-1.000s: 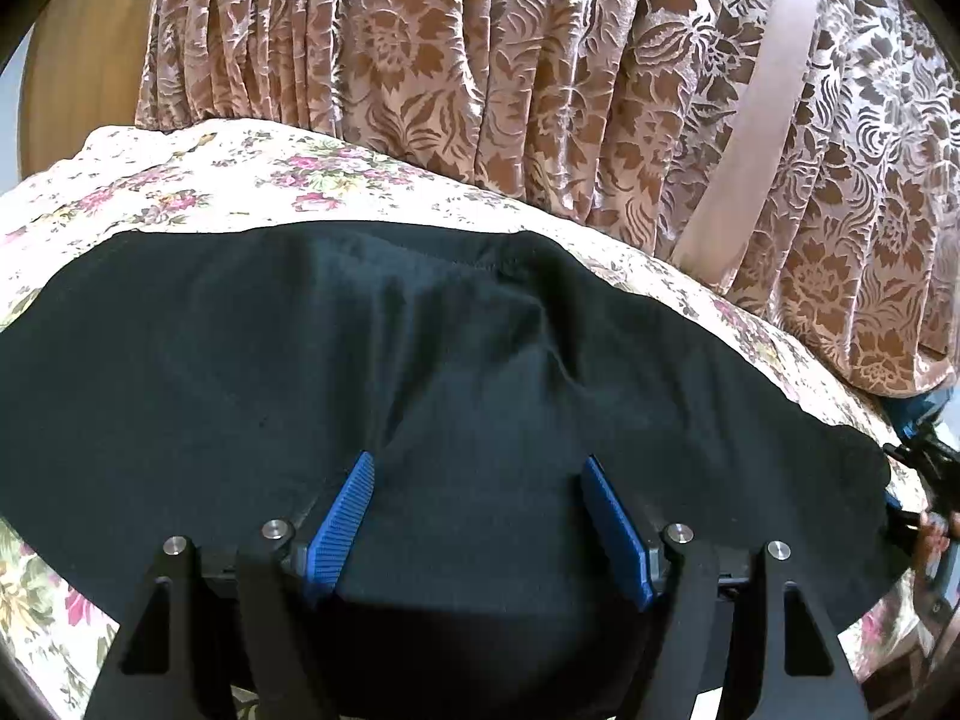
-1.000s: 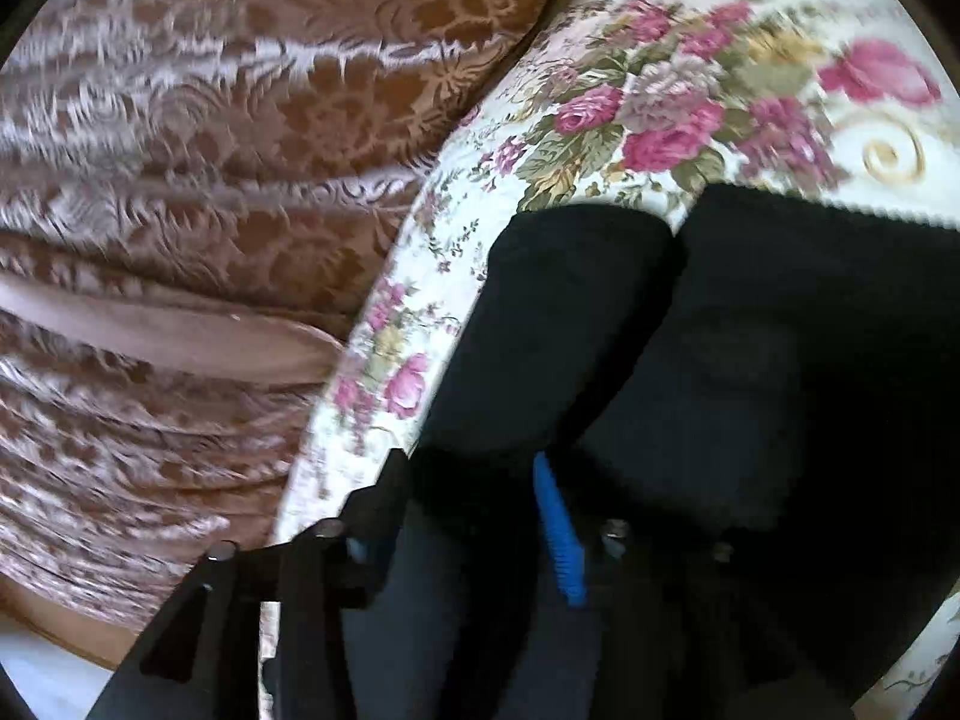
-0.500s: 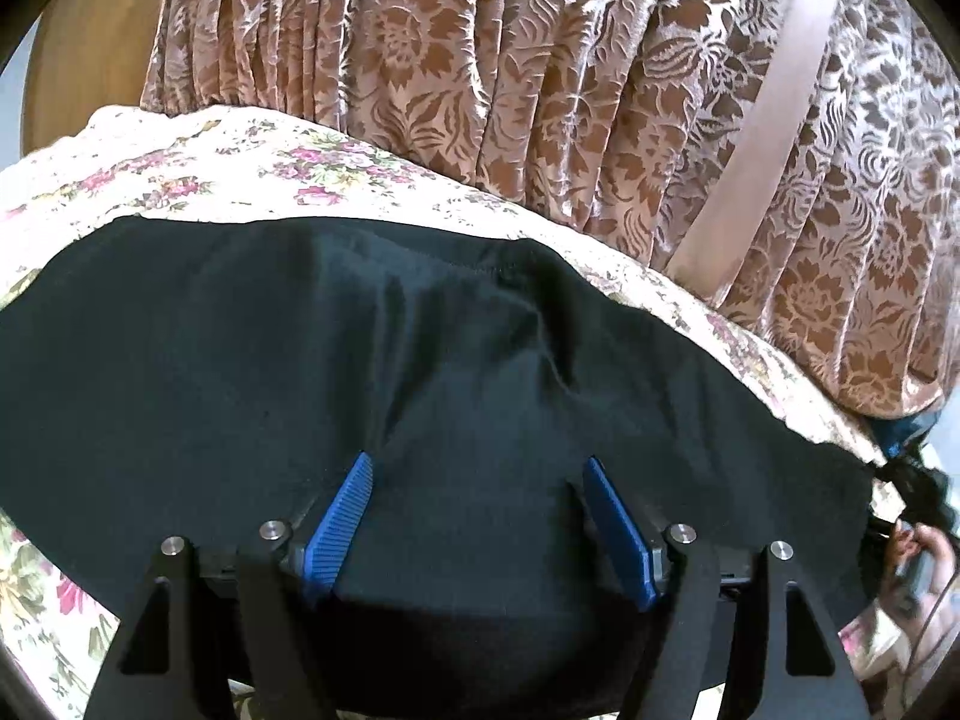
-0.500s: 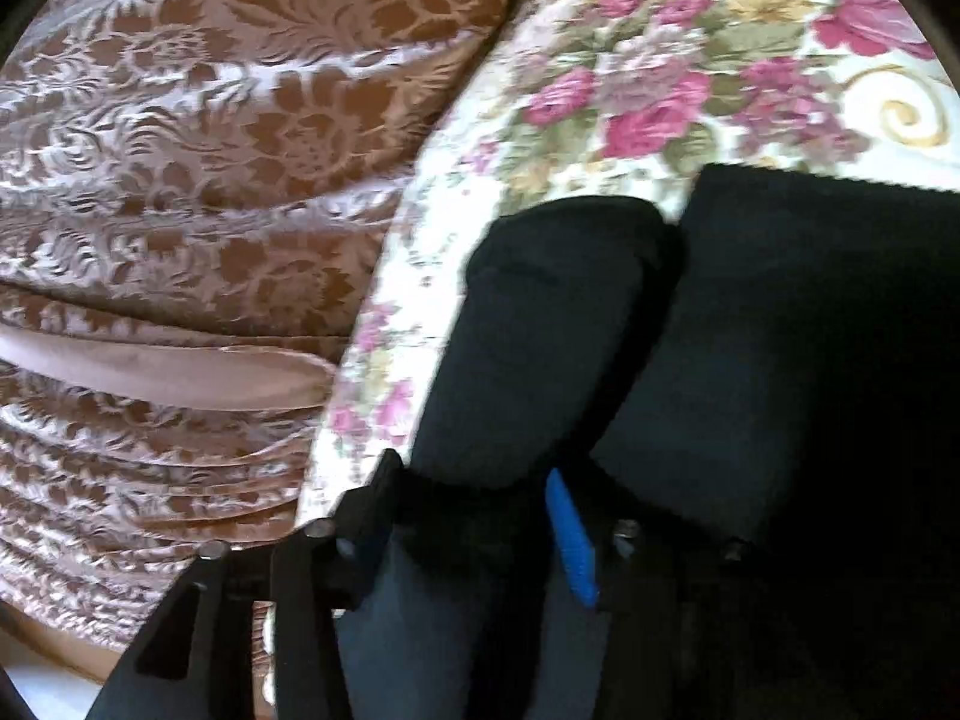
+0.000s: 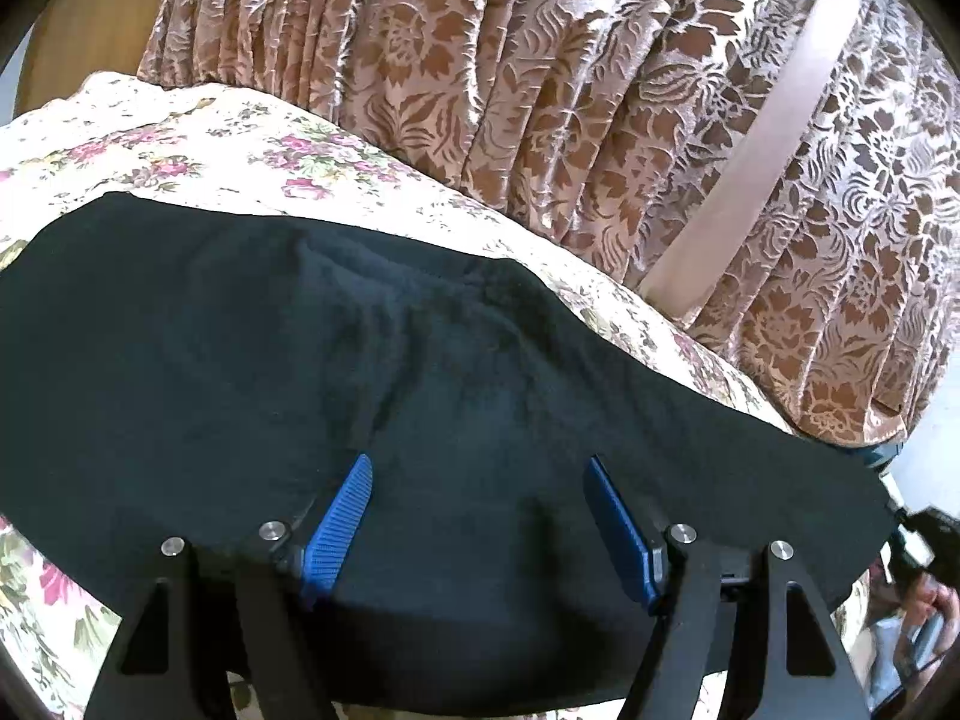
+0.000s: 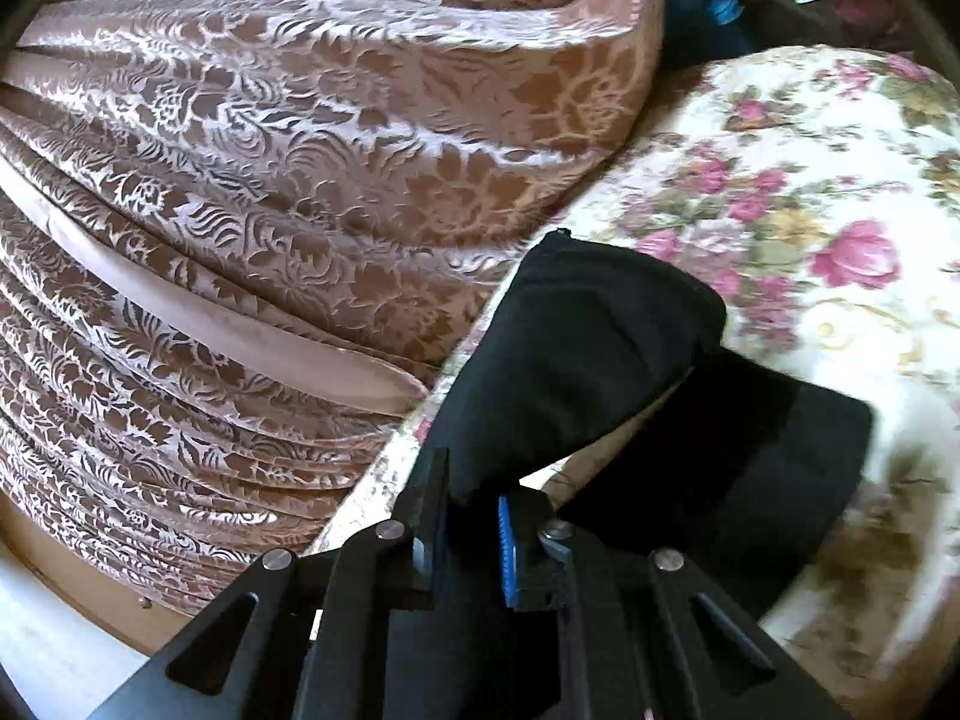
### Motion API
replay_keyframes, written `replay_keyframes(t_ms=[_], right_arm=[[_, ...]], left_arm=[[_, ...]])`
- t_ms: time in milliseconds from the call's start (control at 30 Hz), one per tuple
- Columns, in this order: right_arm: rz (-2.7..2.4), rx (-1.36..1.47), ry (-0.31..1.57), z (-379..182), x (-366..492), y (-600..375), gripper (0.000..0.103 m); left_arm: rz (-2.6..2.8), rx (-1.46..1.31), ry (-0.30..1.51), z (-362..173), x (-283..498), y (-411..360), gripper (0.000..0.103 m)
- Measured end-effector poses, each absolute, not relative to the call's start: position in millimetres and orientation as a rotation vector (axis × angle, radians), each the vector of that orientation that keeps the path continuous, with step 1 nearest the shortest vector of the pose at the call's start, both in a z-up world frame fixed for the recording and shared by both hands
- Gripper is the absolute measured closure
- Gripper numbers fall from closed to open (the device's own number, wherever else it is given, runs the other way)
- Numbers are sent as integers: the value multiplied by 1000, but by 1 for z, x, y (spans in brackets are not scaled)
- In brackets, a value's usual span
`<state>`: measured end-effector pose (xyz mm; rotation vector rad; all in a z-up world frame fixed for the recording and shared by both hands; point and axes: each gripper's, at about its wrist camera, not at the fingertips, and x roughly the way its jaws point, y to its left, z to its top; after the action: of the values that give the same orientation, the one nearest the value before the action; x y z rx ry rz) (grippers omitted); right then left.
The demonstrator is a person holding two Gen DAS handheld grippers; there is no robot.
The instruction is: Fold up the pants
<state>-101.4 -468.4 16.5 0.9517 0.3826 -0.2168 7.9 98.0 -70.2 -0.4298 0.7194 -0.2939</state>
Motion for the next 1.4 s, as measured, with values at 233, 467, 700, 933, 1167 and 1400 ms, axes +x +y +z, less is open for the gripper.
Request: replay_keyframes(t_ms=[233,467,700,933,1167,1400], right_arm=[[-383,901,666,-54,-102,-481,87],[-302,1095,500,-69,-133,-496,70],[-333,1077,369,-61,-156,-520,71],[-235,1175,342,-73,-160,-518,95],[-328,1172,294,-45,-184,-528,97],[-495,1066,437,-65,-182,-520,97]], left_arm=[[-309,-333,734,-71,6,82,30],[-305,-343,731,-72,6,83,30],[-311,-310,767,-78,18,72,22],[-301,-235,766,-79,17,62,19],[-320,-275,775,-80,18,68,19],[-333,-222,774,-78,13,67,19]])
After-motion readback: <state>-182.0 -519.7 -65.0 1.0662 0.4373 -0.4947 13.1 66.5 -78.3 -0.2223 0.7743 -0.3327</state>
